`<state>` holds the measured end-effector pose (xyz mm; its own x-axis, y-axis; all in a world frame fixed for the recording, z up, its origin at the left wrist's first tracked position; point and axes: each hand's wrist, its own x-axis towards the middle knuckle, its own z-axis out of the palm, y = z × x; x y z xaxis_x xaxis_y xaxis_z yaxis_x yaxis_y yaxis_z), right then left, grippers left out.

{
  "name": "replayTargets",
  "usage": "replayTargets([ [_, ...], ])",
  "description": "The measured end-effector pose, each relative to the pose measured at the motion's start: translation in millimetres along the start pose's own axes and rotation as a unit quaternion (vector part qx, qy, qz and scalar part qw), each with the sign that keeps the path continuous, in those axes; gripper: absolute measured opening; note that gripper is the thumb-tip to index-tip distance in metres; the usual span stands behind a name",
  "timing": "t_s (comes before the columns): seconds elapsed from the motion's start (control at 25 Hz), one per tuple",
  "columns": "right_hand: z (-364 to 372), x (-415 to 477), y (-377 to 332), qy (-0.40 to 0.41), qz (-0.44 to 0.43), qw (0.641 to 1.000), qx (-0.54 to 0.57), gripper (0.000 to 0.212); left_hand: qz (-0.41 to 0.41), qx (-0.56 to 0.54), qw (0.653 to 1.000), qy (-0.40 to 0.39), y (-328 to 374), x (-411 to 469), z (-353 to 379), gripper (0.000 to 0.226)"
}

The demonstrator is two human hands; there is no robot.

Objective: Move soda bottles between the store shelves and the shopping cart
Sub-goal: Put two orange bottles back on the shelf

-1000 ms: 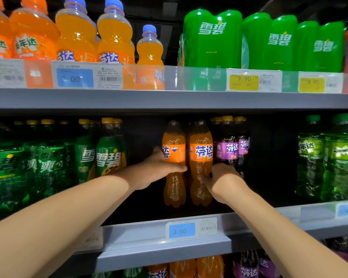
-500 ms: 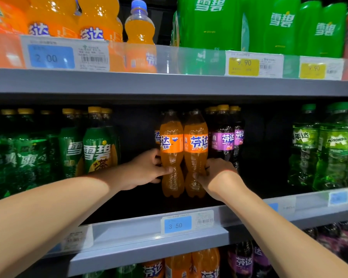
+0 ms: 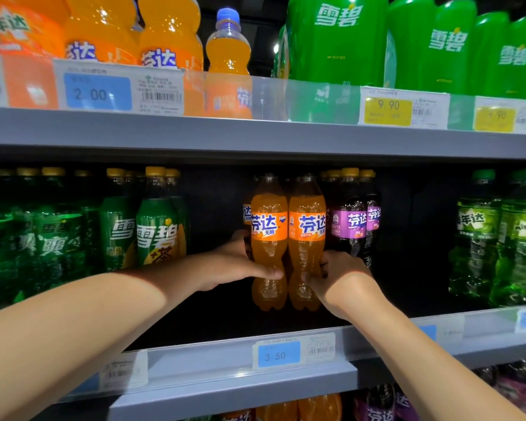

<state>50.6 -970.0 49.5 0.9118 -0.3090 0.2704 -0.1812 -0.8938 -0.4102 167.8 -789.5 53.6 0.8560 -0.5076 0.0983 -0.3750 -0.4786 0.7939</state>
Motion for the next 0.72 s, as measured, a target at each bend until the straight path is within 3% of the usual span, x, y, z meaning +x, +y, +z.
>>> replayTargets([
  [0.28,-6,0,-5,-0.011,-0.013,0.999,-0.030,0.039,0.037,0.030,0.999,-0.017,-7,4,19,0.080],
  [0.52,-4,1,-7,-0.017,-0.020,0.999,-0.035,0.038,0.029,0.002,0.999,-0.014,-7,-7,27,0.057],
  [0.72,-1,-10,1,0.013,-0.023,1.000,-0.010,0.037,-0.017,0.037,0.997,-0.058,5,-25,15,0.064],
])
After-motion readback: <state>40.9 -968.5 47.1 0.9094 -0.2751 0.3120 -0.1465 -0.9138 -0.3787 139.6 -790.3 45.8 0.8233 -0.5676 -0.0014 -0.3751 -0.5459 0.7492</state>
